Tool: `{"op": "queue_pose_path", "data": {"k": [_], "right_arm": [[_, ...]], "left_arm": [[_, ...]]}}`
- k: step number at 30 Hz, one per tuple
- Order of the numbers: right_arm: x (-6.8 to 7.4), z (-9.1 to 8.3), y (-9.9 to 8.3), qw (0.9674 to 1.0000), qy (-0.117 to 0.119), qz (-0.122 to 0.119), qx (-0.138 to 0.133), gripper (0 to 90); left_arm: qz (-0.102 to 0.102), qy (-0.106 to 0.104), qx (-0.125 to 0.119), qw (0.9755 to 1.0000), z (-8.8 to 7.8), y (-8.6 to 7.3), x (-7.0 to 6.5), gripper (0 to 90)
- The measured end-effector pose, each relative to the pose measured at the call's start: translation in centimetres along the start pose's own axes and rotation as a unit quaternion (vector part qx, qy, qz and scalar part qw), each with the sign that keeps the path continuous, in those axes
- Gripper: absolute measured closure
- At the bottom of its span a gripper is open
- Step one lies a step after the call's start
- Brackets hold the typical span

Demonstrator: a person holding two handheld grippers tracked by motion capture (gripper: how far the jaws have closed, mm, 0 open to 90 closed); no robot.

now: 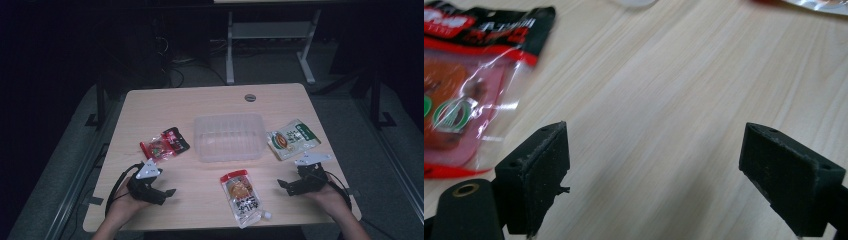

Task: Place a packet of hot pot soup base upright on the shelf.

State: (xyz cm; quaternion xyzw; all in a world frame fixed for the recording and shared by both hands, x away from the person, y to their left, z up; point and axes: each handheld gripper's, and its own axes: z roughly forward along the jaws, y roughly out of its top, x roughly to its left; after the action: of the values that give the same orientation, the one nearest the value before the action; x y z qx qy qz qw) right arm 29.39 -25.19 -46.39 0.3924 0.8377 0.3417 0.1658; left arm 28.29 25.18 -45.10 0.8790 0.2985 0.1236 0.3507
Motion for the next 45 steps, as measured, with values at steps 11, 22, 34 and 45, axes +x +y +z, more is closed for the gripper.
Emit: {"op": "queue_pose_path", "data": {"k": [11,22,34,45], "right_arm": [[0.1,-0.7,0.4,0.9996,0.002,0.008,-0.026,0.4],[0.2,-0.6,0.2,0.9995,0.006,0.016,-0.026,0.4],[0.3,-0.8,0.2,0.9994,0.006,0.015,-0.030,0.6],[0.3,-0.8,0.2,0.9995,0.007,0.013,-0.029,0.7]], "left_arm": [[-0.033,0.011,0.000,0.9994,-1.5,1.2,1.5,25.2],[-0.087,0.016,-0.006,0.9961,-1.7,2.3,4.2,67.1],[-0.106,0.049,-0.007,0.9931,-0.8,4.5,7.0,89.9],[-0.106,0.071,-0.003,0.9917,1.8,6.8,8.9,89.9]]}}
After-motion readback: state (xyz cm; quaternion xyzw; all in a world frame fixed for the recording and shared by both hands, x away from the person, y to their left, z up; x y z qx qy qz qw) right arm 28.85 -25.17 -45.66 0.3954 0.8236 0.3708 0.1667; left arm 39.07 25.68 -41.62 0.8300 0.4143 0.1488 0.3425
